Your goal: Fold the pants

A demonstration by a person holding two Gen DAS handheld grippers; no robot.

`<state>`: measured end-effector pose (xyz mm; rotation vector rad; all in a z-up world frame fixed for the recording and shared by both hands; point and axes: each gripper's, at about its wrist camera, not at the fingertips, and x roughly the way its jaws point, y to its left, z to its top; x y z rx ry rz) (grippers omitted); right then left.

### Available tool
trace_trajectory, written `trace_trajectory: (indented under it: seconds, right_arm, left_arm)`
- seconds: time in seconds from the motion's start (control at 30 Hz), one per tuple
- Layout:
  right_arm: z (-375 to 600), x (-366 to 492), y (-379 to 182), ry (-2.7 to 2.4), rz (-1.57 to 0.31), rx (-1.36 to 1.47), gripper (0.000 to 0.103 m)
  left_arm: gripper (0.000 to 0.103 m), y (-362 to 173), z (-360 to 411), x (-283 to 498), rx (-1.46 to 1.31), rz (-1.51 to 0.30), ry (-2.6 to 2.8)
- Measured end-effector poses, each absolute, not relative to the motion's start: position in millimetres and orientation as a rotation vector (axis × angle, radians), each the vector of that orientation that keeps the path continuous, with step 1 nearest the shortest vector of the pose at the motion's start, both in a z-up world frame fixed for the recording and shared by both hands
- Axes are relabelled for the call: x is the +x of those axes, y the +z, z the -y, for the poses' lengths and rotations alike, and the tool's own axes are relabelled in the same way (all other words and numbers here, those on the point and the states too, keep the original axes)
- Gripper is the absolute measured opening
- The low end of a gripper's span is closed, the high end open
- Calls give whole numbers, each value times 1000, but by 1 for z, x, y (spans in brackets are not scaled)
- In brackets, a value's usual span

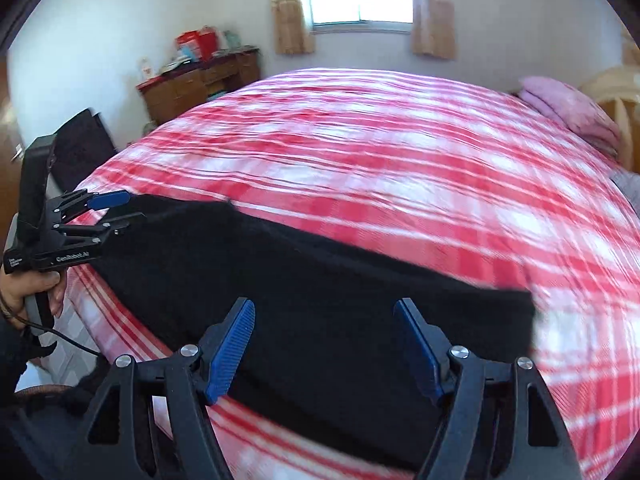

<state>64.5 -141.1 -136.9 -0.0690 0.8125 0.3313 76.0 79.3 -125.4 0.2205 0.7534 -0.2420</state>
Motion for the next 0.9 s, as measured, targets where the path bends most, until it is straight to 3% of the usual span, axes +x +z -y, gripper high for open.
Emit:
trace_trajectory:
  seconds: [0.33,0.47,0.6,0.9]
  right_arm:
    - [52,82,-195,491,-931,-199,74]
    - [43,67,-194,482,-857,-318,74]
    - [57,55,-172,535,-789,-209,74]
    - [73,63,-174,453,-785,-142,75]
  left_arm:
    - [67,-148,-159,81,179,-817,-67]
    - [68,-163,-176,86,108,-866,-72]
    - [73,-165,-184,82,38,-851,-111]
    - [73,-163,-208,80,-31,-839,-51]
